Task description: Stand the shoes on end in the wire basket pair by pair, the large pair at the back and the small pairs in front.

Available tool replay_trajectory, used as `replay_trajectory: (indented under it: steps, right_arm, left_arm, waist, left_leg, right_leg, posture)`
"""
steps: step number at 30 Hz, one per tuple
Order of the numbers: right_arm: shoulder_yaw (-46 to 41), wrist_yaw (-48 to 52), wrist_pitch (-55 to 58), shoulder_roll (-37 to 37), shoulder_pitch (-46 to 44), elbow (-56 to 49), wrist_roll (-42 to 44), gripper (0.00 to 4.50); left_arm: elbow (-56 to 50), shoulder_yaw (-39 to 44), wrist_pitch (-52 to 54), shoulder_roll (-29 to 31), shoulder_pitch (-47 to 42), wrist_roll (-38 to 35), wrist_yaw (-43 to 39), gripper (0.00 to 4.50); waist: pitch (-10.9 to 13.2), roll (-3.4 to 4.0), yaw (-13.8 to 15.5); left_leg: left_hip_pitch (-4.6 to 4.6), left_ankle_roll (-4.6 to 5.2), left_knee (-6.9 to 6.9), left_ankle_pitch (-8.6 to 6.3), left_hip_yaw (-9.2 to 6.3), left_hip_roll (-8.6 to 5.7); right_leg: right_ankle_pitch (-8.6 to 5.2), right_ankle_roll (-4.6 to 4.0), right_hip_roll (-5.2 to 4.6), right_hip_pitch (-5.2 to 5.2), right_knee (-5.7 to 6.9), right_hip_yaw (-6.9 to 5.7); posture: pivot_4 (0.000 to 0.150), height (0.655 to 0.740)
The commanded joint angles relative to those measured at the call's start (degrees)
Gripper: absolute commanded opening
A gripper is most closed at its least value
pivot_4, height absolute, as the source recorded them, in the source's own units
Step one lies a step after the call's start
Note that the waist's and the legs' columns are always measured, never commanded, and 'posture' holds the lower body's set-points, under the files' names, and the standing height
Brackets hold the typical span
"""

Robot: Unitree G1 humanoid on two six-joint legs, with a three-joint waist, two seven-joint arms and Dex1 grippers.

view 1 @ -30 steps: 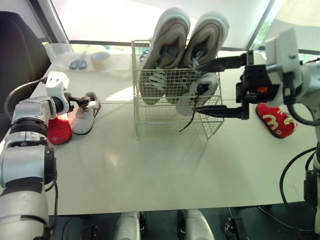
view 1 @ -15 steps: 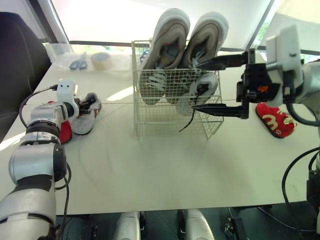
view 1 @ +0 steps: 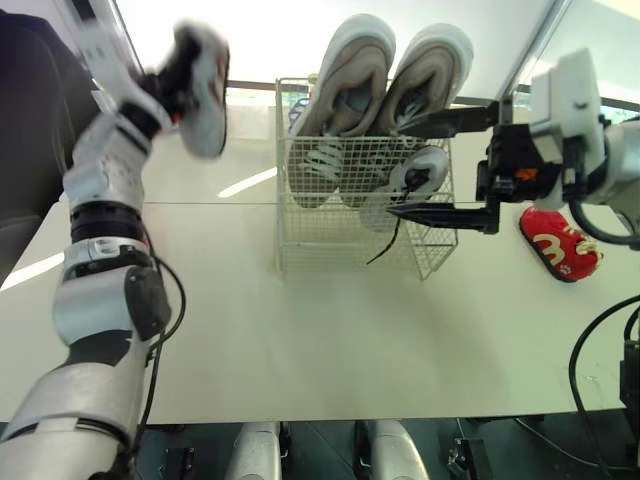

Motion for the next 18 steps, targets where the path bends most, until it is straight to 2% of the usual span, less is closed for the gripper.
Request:
replay_trajectory:
  steps: [1, 4, 7, 14, 18]
  right_arm:
    - [-0.7, 0.2, -1.6, -0.6, -2.4, 1.1, -1.0, 4.5]
    - [-0.6, 0.4, -1.3, -1.2, -2.7, 1.3, -1.5, 4.5]
    - [-1.1, 0.4, -0.4, -1.6, -2.7, 0.8, -0.9, 4.5]
    - [1.0, 0.0, 0.5, -0.2, -4.5, 0.5, -0.9, 4.5]
    - [1.8, 0.8, 0.3, 0.1, -5.6, 1.2, -0.9, 4.5]
  left_arm:
    - [-16.2, 0.9, 1.5, -6.3, 0.8, -7.6, 4.9, 0.05]
    - [-26.7, -3.3, 0.8, -14.2, 3.1, -7.9, 9.7, 0.05]
    - [-30.7, -8.3, -4.7, -20.2, 8.5, -3.2, 11.3, 0.05]
    - [-29.4, -13.3, -17.2, -24.7, 15.3, 5.0, 13.5, 0.05]
    - [-25.4, -16.1, -28.5, -27.2, 18.9, 11.2, 14.5, 0.05]
  waist:
    - [0.0, 0.0, 0.1]
    - [0.0, -0.01, 0.3]
    - [0.0, 0.0, 0.2]
    - [0.0, 0.0, -0.1]
    - [0.0, 0.02, 0.2]
  left_leg:
    - [0.02, 0.0, 0.01, 0.01, -0.01, -0.01]
    - [0.08, 0.0, 0.09, 0.03, -0.07, -0.02]
    - [0.17, -0.01, 0.13, 0.04, -0.09, -0.03]
    - [0.17, -0.03, 0.09, 0.05, -0.09, 0.0]
    - [0.16, -0.03, 0.09, 0.04, -0.09, 0.0]
  right_leg:
    - [0.0, 0.01, 0.0, 0.02, 0.02, 0.0]
    - [0.0, 0.02, 0.02, 0.11, 0.13, 0.0]
    - [0.0, 0.01, 0.04, 0.22, 0.11, 0.0]
    - [0.0, 0.01, 0.06, 0.1, 0.14, 0.0]
    - [-0.01, -0.02, 0.05, 0.11, 0.09, 0.0]
  posture:
    - [0.15, 0.74]
    - [0.15, 0.74]
    - [0.15, 0.74]
    - [0.15, 0.74]
    - [0.15, 0.74]
